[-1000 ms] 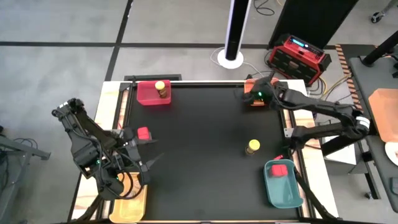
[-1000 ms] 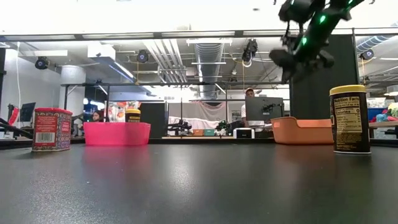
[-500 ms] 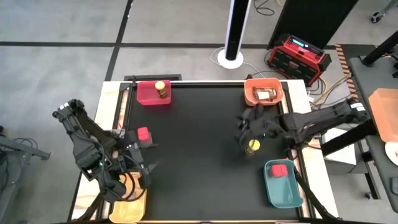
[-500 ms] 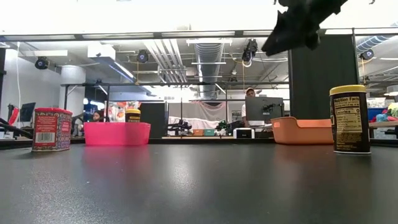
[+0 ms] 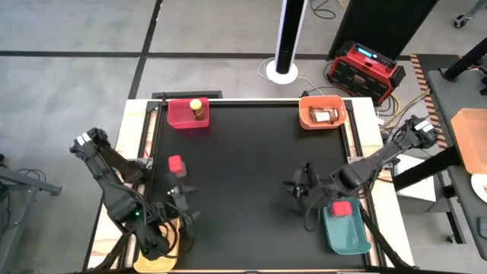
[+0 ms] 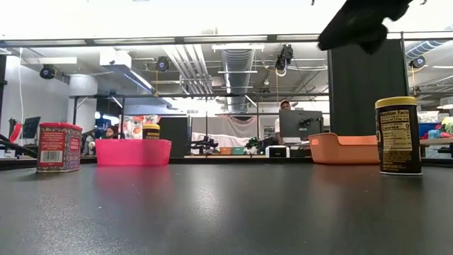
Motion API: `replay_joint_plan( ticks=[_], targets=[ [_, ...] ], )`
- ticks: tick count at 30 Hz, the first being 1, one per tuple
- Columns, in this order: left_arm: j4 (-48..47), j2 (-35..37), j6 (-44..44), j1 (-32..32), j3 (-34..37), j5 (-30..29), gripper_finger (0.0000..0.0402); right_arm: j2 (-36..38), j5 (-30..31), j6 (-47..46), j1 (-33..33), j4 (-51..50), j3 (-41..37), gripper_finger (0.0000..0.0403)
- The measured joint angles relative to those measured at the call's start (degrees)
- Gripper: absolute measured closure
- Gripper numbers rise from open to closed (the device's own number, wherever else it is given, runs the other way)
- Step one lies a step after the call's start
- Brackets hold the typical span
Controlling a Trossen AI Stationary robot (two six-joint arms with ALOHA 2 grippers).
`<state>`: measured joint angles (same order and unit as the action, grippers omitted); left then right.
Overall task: Sort spices by type
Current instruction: Put the red seasoning can into the blue bin
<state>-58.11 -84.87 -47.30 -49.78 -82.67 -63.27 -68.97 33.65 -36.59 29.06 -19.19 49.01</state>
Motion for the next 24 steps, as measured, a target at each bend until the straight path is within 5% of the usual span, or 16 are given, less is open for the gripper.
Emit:
replay_joint_plan(
  ticks=[7, 13, 24],
  targets=[
    [-0.36, -0.49, -8.30, 1.88, 0.00, 5.88, 0.0178, -0.59, -7.29, -7.25, 4.15, -0.27, 0.00, 0.0359],
    [-2.86, -0.49, -13.76, 7.78, 0.00, 18.98, 0.0178, -0.59, -9.77, -7.85, 5.99, -0.50, 0.02, 0.0359],
    [-28.30, -0.23, -24.73, 28.00, 0.26, 38.33, 0.0197, -0.59, -3.80, -1.72, 5.39, -1.30, 0.04, 0.0360]
  ],
)
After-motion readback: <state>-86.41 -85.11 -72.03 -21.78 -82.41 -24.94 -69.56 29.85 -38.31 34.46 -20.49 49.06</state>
